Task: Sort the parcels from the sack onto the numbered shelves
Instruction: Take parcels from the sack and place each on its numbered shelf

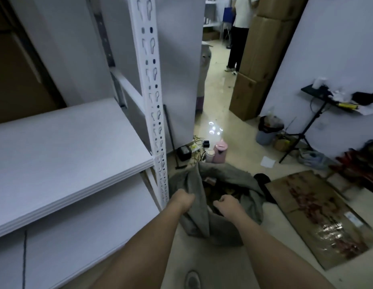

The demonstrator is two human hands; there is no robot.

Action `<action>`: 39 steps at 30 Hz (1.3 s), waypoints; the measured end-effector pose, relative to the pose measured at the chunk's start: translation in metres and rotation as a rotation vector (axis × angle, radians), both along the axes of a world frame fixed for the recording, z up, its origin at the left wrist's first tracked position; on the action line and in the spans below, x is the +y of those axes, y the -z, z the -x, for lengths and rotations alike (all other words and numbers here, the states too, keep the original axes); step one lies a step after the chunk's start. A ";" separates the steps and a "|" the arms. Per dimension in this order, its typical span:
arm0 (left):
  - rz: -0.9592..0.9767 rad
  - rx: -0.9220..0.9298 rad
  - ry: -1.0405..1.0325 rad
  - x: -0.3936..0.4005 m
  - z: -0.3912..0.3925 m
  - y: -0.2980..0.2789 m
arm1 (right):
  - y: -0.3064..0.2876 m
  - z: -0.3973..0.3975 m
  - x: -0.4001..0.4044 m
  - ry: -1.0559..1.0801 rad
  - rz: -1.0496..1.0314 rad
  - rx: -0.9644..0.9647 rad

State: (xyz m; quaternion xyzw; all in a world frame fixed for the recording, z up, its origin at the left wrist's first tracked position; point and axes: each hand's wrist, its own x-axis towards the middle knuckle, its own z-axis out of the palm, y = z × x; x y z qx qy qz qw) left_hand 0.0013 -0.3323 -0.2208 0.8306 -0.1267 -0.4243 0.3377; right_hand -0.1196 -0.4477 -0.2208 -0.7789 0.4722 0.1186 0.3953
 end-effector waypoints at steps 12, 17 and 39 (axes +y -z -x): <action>-0.111 0.097 0.104 -0.160 -0.040 0.013 | 0.039 -0.038 -0.161 -0.097 -0.128 0.194; -0.132 0.161 0.018 -0.212 -0.043 0.031 | 0.053 -0.049 -0.224 -0.209 -0.092 0.326; -0.314 0.131 -0.028 -0.362 0.024 0.329 | 0.353 -0.052 -0.406 -0.700 0.128 0.395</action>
